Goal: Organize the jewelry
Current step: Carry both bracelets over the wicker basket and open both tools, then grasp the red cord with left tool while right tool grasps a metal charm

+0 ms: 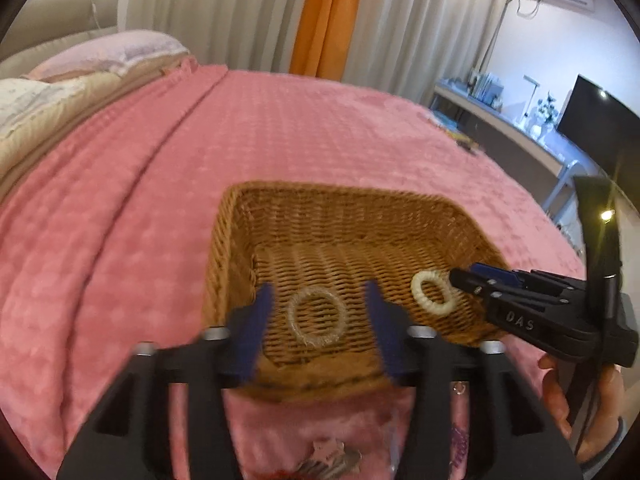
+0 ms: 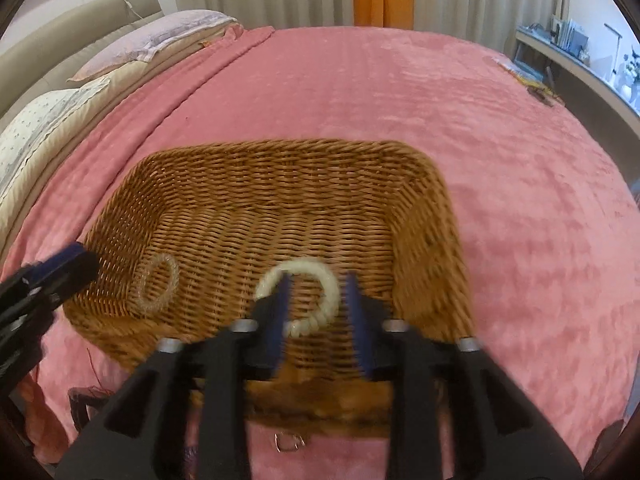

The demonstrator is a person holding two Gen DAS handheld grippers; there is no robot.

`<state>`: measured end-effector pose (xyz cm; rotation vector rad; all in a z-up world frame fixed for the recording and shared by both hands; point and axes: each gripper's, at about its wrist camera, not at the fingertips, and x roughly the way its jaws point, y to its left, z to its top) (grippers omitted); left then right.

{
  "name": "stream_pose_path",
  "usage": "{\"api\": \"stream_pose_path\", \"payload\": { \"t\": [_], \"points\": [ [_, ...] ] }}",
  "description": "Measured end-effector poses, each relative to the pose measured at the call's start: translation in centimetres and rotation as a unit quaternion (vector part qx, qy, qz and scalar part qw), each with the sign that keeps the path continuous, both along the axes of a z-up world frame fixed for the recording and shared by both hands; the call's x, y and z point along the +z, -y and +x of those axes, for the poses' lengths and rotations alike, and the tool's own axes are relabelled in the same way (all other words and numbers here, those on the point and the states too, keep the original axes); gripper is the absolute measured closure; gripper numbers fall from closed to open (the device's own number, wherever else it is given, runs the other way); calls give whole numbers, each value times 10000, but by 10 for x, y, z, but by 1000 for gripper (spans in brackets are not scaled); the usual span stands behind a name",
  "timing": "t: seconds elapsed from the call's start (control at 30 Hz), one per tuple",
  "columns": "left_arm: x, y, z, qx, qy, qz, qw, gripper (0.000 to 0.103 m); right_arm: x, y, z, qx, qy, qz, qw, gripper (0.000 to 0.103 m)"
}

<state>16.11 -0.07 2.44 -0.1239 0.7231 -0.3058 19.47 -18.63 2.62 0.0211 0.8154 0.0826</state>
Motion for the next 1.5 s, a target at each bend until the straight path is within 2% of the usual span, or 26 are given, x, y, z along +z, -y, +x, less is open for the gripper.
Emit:
{"api": "stream_pose_path", "payload": {
  "t": [0.07, 0.2, 0.37, 0.5, 0.63, 0.77, 0.97, 1.1, 1.3, 1.4, 1.5],
  "points": [
    [11, -9, -17, -81, 118, -140, 9998, 49, 9, 1, -15, 30, 190, 32, 9998, 50],
    [32, -30, -52, -51, 352, -323, 9988, 36, 25, 3, -45, 184, 376, 187, 9990, 50],
    [50, -55, -105, 62, 603, -413, 9973, 34, 42, 10, -97, 344, 745, 356, 9960, 50],
    [46, -67, -131, 179, 575, -496, 9970, 34, 45, 14, -140, 341, 1017, 212, 9940, 50],
    [30, -74, -151, 214, 507, -610, 9966, 34, 38, 19, -167, 300, 1111, 75, 9933, 50],
    [7, -81, -155, 253, 246, -663, 9972, 35, 14, 23, -186, 304, 986, 25, 9947, 50],
    [-33, -91, -133, 442, -376, -683, 9960, 37, -25, 27, -191, 214, 794, -7, 9966, 51],
    [-50, -92, -125, 400, -621, -776, 9942, 57, -43, 33, -186, 182, 657, 58, 9977, 51],
    [-44, -51, -138, -414, -352, -297, 9981, 60, -51, 40, -181, 220, 609, 258, 9976, 51],
    [-50, -32, -133, -599, -461, -1, 9971, 60, -52, 42, -180, 228, 602, 287, 9975, 51],
    [-61, -24, -119, -704, -685, 102, 9951, 60, -54, 44, -179, 230, 554, 302, 9977, 51]
  ]
}}
